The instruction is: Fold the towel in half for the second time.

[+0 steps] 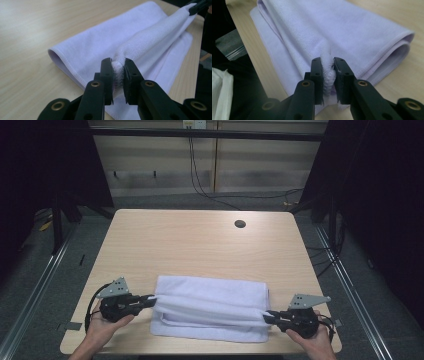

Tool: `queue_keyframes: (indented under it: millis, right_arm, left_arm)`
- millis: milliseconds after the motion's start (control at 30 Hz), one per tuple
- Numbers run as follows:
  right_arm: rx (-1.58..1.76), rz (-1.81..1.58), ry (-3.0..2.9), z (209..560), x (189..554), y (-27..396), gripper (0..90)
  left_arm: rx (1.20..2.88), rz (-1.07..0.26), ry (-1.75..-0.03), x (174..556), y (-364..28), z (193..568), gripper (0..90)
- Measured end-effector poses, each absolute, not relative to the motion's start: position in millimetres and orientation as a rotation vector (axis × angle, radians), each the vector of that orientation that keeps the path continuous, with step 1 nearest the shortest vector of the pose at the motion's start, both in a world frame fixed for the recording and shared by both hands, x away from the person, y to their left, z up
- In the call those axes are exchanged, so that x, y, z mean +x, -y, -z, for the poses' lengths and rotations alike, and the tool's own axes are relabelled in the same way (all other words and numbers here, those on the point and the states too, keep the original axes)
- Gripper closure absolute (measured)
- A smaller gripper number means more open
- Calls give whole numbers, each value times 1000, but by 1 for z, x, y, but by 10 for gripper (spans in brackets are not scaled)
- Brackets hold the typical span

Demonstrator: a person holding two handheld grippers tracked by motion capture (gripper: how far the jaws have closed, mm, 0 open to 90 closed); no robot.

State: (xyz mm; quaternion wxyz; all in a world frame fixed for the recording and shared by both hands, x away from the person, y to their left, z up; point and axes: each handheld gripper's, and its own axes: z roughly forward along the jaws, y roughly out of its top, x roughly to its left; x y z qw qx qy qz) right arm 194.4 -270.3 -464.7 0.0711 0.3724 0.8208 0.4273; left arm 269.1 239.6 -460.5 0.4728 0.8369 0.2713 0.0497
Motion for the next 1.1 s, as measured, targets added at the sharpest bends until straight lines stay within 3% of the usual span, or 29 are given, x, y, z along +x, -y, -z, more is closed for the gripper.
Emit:
queue_keyframes:
  millis: [267,367,600,700,833,1100]
  right_arm:
    - [1124,-1277,-2540,470,186,272,691]
    - [1143,-1286,-2565,469,183,273,618]
    - [1154,-1374,-2505,457,186,274,537]
    - [1153,-1360,-2478,454,195,272,565]
    - [1161,-1326,-2436,457,219,266,573]
    - [1324,-1340,-2226,457,273,282,486]
  left_arm:
    - [2119,-59,-692,253,-244,472,723]
    - [2091,-49,-695,248,-247,468,686]
    - [2040,-76,-694,257,-242,454,576]
    - [2074,-132,-686,265,-232,450,612]
    - [2107,-113,-715,283,-215,458,608]
    - [2020,-163,-943,335,-221,483,445]
